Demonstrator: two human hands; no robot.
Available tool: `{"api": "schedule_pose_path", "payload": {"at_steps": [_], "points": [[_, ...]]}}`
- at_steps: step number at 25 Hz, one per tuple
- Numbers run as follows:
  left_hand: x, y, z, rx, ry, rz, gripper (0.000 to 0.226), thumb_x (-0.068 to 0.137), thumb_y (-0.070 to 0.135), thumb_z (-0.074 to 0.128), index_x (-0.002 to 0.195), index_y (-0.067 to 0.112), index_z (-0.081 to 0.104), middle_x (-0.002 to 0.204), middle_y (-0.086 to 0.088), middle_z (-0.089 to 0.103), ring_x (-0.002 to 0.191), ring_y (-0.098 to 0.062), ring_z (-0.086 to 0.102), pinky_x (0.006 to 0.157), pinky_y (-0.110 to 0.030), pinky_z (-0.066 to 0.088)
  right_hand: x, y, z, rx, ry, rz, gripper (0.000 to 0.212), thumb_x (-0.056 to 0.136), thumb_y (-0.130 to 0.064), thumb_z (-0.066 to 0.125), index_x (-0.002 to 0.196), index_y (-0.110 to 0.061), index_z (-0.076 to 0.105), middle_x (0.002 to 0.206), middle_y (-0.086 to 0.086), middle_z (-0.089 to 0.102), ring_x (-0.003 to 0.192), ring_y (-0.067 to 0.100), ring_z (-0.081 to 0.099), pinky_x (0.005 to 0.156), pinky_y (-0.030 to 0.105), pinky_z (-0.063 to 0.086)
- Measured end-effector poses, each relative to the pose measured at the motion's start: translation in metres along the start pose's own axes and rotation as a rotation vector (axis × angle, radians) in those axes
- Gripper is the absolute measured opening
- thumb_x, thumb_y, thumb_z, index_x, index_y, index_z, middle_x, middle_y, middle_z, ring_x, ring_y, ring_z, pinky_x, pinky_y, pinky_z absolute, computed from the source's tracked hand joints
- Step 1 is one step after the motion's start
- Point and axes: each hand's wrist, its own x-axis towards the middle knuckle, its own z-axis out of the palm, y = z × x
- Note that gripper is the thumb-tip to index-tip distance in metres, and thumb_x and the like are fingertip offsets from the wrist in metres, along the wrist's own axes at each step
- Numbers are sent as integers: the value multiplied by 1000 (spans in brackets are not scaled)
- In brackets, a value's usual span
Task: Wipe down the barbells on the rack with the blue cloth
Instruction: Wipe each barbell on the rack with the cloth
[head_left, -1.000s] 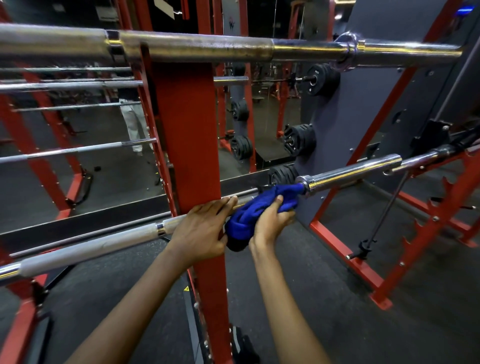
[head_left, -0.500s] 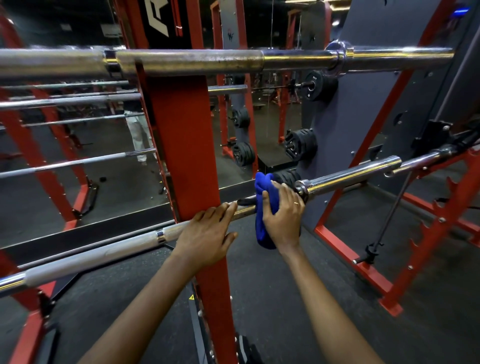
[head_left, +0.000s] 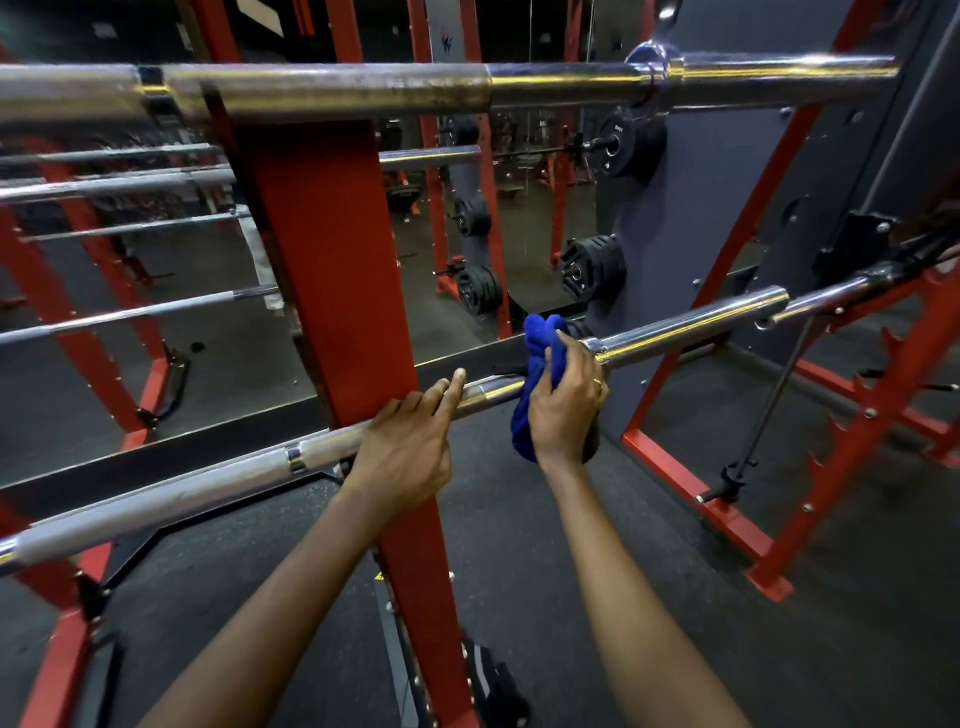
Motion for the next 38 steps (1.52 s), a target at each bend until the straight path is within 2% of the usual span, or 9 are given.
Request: {"api": "schedule_pose_path", "payload": {"at_steps": [6,11,16,19,25,29,33,35,38], "points": [[8,15,1,-123,3,-84,64,103,39,34,160,11,25,156,-9,44,137,-26,46,113,-42,36,37,18,-53,168,271,36,26,102,-20,56,123,-9,66,118,8,69,111,24,59,100,35,48],[57,32,-2,-146,-40,-19,50,106,51,29,126,14,56,120,-7,66,113,-24,61,90,-38,44,51,39,-40,-103,-122,-229,34,99,-30,54,122,-9,66,118,7,71,111,28,65,99,44,51],[72,28,5,-25,44,57,48,104,61,22,91,25,51,81,1,65,82,-20,64,74,-35,45,94,35,-34,-179,-241,-263,23,93,-38,58,94,-17,66,87,3,71,83,30,67,76,39,49],[73,31,10,-38,94,64,41,104,61,21,86,28,38,79,3,65,82,-19,66,77,-36,47,73,47,-28,-45,-107,-222,20,97,-32,63,107,-16,69,102,2,73,97,25,69,89,40,52],[71,33,11,-48,113,41,40,104,62,24,86,28,37,81,5,65,87,-18,66,81,-34,43,-5,27,-2,552,163,488,57,105,-40,47,153,-11,40,159,8,43,147,20,41,122,39,34],[69,35,5,-65,88,1,42,102,61,29,86,26,43,81,3,67,89,-22,67,77,-36,42,8,14,-6,1096,250,985,39,111,-36,39,134,-9,55,127,7,68,120,26,65,99,33,54],[68,43,-2,-62,42,-90,46,102,64,31,101,26,56,91,1,70,93,-25,67,71,-36,38,38,33,-2,1455,-223,1326,60,103,-36,7,125,-21,61,114,1,66,104,19,66,87,30,55],[67,44,-5,-55,31,-121,48,100,67,29,102,27,56,90,0,69,89,-26,67,66,-34,35,34,36,11,1784,-395,1318,33,97,-44,28,87,-30,55,92,-13,57,90,11,56,85,34,52],[67,44,-7,-63,39,-126,49,99,69,28,96,27,54,85,0,68,85,-26,67,63,-33,34,36,65,10,1610,-293,1079,28,79,-51,48,65,-33,33,68,-16,35,71,-2,31,81,17,40]]}}
